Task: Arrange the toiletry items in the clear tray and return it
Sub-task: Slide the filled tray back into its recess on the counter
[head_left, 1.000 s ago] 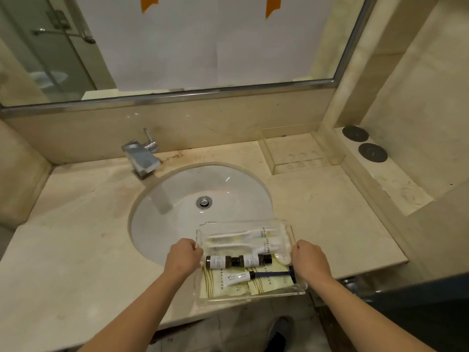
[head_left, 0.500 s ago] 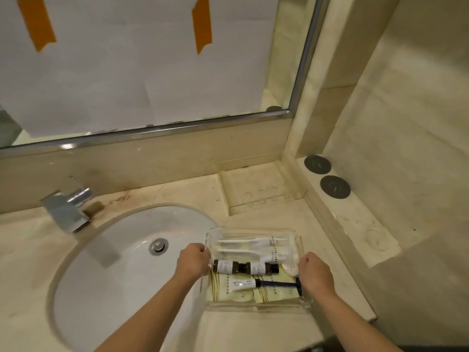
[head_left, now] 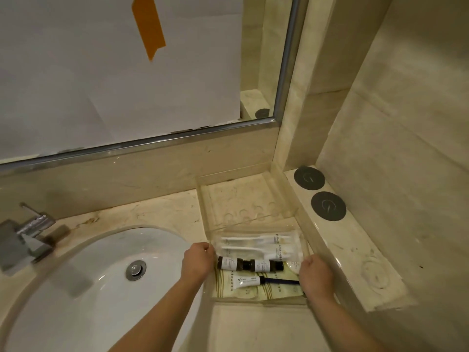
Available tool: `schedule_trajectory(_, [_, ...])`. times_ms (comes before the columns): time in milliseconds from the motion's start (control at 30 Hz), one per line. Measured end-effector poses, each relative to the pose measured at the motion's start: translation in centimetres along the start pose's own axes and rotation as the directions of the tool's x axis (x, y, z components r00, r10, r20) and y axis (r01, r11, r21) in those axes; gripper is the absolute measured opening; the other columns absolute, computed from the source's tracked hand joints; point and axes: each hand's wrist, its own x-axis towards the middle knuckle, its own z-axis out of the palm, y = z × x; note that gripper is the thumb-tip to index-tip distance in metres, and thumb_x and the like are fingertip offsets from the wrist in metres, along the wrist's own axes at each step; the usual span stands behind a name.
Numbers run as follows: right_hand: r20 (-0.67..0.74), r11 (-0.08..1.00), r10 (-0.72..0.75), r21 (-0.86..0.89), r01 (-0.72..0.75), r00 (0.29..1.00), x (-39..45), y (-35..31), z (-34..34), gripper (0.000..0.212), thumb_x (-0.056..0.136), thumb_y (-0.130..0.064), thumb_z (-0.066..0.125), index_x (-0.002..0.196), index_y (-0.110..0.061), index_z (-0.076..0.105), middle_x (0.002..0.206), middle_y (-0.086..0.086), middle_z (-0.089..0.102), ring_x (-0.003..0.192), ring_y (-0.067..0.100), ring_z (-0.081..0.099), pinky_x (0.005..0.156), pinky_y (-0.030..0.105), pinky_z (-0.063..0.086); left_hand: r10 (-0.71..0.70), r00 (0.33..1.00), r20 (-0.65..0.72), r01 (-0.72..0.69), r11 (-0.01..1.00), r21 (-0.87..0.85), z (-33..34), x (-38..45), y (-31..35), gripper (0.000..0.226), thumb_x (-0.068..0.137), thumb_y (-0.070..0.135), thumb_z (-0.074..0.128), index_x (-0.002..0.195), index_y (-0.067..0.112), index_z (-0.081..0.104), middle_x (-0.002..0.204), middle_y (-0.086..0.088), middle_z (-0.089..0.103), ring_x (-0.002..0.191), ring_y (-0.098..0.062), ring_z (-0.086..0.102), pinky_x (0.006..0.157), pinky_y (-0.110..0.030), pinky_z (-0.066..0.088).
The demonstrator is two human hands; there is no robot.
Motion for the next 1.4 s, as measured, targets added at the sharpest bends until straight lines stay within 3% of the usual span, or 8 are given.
schedule_trajectory(233, [0.009, 0.998, -0.031, 0.057, 0.03, 0.999, 0.0, -1.3, 1.1, 0.022, 0.096, -0.012, 0.039, 0.078, -0.007, 0.05, 0.085, 0.014, 0.058, 0.076, 0.03, 0.055, 0.061, 0.033, 0.04, -0.048, 0.997, -0.068, 0.046, 0.998, -0.034, -0.9, 1.0, -0.1, 0.037, 0.094, 0.02, 0.047, 0.059, 0.013, 0.056, 0.059, -0.004, 0.058, 0.06, -0.022, 0.053, 0.056, -0.028, 0.04])
schedule_trajectory(400, [0.037, 0.996, -0.081, 0.026, 0.08, 0.996, -1.1, -2.2, 2.2, 0.025, 0.097, -0.017, 0.039, 0.072, -0.018, 0.045, 0.082, 0.009, 0.057, 0.075, 0.03, 0.056, 0.06, 0.034, 0.04, -0.162, 0.98, -0.119, 0.137, 0.972, -0.189, -1.8, 0.9, -1.8, 0.036, 0.093, 0.021, 0.049, 0.06, 0.009, 0.055, 0.062, -0.01, 0.059, 0.061, -0.025, 0.051, 0.06, -0.031, 0.039])
schedule_trajectory(600, [0.066, 0.994, -0.04, 0.104, 0.033, 0.997, -1.5, -3.2, 3.2, 0.025, 0.1, -0.023, 0.041, 0.077, -0.02, 0.052, 0.081, 0.005, 0.06, 0.073, 0.025, 0.055, 0.062, 0.033, 0.041, -0.215, 0.972, 0.093, 0.231, 0.809, -0.541, -3.2, 0.8, -2.8, 0.019, 0.096, 0.029, 0.05, 0.103, 0.016, 0.062, 0.106, -0.011, 0.068, 0.103, -0.03, 0.061, 0.095, -0.049, 0.05])
schedule_trajectory(733, [0.049, 0.988, 0.034, 0.147, -0.04, 0.998, -1.0, -4.0, 2.8, 0.02, 0.099, -0.023, 0.046, 0.083, -0.019, 0.057, 0.08, 0.002, 0.058, 0.075, 0.024, 0.052, 0.069, 0.031, 0.039, -0.222, 0.942, 0.251, 0.317, 0.833, -0.454, -3.5, -0.4, -3.2, 0.033, 0.094, 0.047, 0.05, 0.121, 0.029, 0.051, 0.115, -0.006, 0.062, 0.106, -0.028, 0.061, 0.079, -0.041, 0.055])
schedule_trajectory(900, [0.042, 0.966, 0.13, 0.222, -0.136, 0.991, -0.5, -4.9, 2.7, 0.017, 0.095, -0.024, 0.052, 0.082, -0.018, 0.06, 0.068, -0.002, 0.054, 0.07, 0.024, 0.052, 0.069, 0.032, 0.041, -0.305, 0.893, 0.33, 0.436, 0.767, -0.471, -3.2, -1.2, -2.7, 0.039, 0.092, 0.042, 0.058, 0.112, 0.011, 0.05, 0.104, -0.016, 0.066, 0.08, -0.028, 0.067, 0.06, -0.034, 0.057])
schedule_trajectory(1100, [0.083, 0.918, 0.159, 0.353, -0.178, 0.984, -0.7, -5.4, 2.6, 0.013, 0.09, -0.033, 0.056, 0.088, -0.023, 0.065, 0.075, -0.004, 0.063, 0.075, 0.025, 0.06, 0.074, 0.037, 0.052, -0.313, 0.906, 0.285, 0.423, 0.675, -0.604, -2.2, -0.3, -2.1, 0.045, 0.087, 0.025, 0.068, 0.119, 0.0, 0.048, 0.108, -0.017, 0.064, 0.077, -0.031, 0.07, 0.061, -0.034, 0.059])
schedule_trajectory(1267, [0.114, 0.938, 0.129, 0.309, -0.159, 0.985, -1.4, -5.2, 2.7, 0.029, 0.091, -0.045, 0.045, 0.095, -0.021, 0.061, 0.084, 0.002, 0.064, 0.082, 0.028, 0.061, 0.08, 0.041, 0.052, -0.348, 0.909, 0.228, 0.405, 0.613, -0.678, -1.9, -0.4, -1.5, 0.035, 0.087, 0.017, 0.068, 0.109, 0.004, 0.045, 0.093, -0.005, 0.053, 0.082, -0.031, 0.065, 0.07, -0.033, 0.058])
schedule_trajectory(1400, [0.185, 0.916, 0.18, 0.326, -0.234, 0.966, -1.7, -5.5, 3.0, 0.036, 0.089, -0.053, 0.044, 0.097, -0.018, 0.053, 0.077, 0.008, 0.065, 0.064, 0.027, 0.065, 0.072, 0.043, 0.058, -0.335, 0.927, 0.171, 0.348, 0.594, -0.725, -1.7, -0.1, -0.9, 0.036, 0.088, 0.013, 0.067, 0.114, 0.007, 0.042, 0.096, -0.006, 0.054, 0.074, -0.028, 0.063, 0.068, -0.033, 0.058])
